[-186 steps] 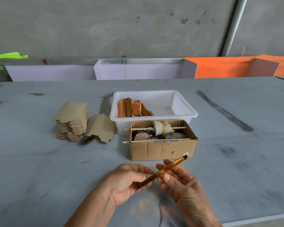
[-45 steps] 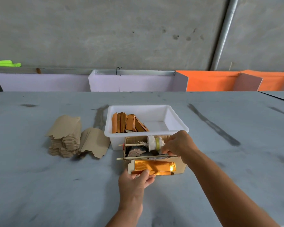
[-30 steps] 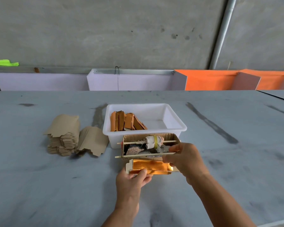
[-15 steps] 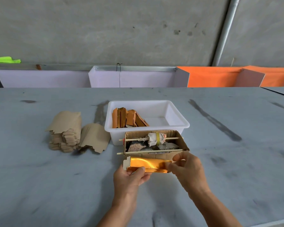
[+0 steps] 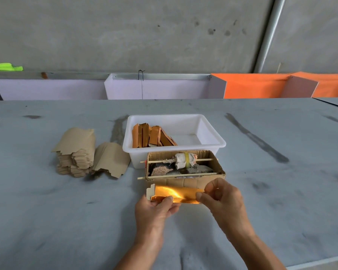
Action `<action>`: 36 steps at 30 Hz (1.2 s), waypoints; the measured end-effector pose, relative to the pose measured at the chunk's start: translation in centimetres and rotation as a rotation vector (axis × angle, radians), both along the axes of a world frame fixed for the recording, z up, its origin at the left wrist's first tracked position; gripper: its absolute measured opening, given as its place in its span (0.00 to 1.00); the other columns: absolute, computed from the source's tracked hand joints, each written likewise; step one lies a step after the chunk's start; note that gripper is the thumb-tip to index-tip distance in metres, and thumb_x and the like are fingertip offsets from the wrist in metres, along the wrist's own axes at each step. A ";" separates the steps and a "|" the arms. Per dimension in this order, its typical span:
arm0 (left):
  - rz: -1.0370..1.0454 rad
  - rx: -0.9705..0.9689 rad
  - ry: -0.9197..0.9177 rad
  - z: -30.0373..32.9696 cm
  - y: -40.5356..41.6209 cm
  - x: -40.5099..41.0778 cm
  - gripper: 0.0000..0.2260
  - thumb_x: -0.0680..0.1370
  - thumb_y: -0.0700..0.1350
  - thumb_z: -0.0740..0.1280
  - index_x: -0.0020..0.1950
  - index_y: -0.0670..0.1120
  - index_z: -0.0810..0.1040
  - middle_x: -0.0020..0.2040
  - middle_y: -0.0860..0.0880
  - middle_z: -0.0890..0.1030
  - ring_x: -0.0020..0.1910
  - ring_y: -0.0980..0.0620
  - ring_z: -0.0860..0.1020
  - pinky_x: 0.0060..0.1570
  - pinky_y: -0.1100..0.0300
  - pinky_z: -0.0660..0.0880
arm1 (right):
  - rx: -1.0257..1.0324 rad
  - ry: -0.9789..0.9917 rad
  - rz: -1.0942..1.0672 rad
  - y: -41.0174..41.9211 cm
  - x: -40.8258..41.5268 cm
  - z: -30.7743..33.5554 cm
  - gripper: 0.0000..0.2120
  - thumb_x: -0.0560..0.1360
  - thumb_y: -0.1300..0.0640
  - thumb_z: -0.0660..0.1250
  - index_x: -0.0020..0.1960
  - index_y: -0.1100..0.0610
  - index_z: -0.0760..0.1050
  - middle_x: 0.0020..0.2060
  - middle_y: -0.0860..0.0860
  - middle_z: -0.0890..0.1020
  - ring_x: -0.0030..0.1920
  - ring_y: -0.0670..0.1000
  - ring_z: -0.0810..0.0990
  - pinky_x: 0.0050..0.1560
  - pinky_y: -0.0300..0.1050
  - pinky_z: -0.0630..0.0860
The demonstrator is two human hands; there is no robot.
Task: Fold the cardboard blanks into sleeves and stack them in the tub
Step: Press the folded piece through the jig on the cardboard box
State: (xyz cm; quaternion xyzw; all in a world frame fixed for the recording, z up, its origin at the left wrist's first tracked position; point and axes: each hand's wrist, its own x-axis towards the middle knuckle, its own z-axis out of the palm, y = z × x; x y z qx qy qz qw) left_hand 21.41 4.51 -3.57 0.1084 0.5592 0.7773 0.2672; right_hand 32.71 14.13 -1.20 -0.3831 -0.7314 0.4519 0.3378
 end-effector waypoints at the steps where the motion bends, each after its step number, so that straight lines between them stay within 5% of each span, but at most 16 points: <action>1: 0.000 0.000 -0.005 0.0 0.0 0.1 0.05 0.72 0.27 0.67 0.46 0.32 0.75 0.34 0.38 0.81 0.30 0.44 0.82 0.31 0.60 0.79 | -0.013 0.026 0.028 -0.3 0.0 0.0 0.10 0.68 0.64 0.74 0.36 0.58 0.74 0.19 0.45 0.71 0.20 0.42 0.66 0.22 0.31 0.62; 7: 0.038 0.038 -0.015 0.2 -0.1 0.9 0.04 0.73 0.27 0.66 0.47 0.31 0.75 0.39 0.33 0.81 0.35 0.40 0.82 0.33 0.59 0.79 | -0.074 0.138 0.115 -2.0 -0.7 -0.5 0.10 0.68 0.66 0.74 0.34 0.60 0.73 0.20 0.44 0.71 0.21 0.41 0.65 0.23 0.30 0.62; 13: 0.060 0.093 -0.045 -0.2 -0.4 1.0 0.04 0.73 0.26 0.66 0.45 0.33 0.77 0.33 0.41 0.82 0.32 0.48 0.82 0.32 0.60 0.79 | -0.026 0.210 0.142 -3.0 -1.6 -0.9 0.12 0.68 0.66 0.74 0.33 0.55 0.74 0.24 0.43 0.75 0.25 0.39 0.70 0.28 0.29 0.66; 18: 0.049 0.075 -0.076 -0.7 -0.8 0.8 0.08 0.72 0.29 0.68 0.51 0.32 0.77 0.42 0.36 0.82 0.40 0.43 0.83 0.36 0.58 0.80 | -0.025 0.205 0.178 -3.1 -1.9 -1.1 0.09 0.69 0.65 0.73 0.36 0.54 0.76 0.26 0.45 0.76 0.29 0.40 0.72 0.31 0.31 0.69; 36: 0.082 0.086 -0.083 -0.5 -1.2 0.8 0.05 0.72 0.27 0.66 0.44 0.34 0.77 0.34 0.42 0.81 0.34 0.47 0.82 0.34 0.58 0.80 | -0.053 0.159 0.229 -3.4 -2.0 -1.7 0.08 0.69 0.67 0.73 0.37 0.57 0.76 0.26 0.46 0.78 0.29 0.41 0.74 0.32 0.33 0.70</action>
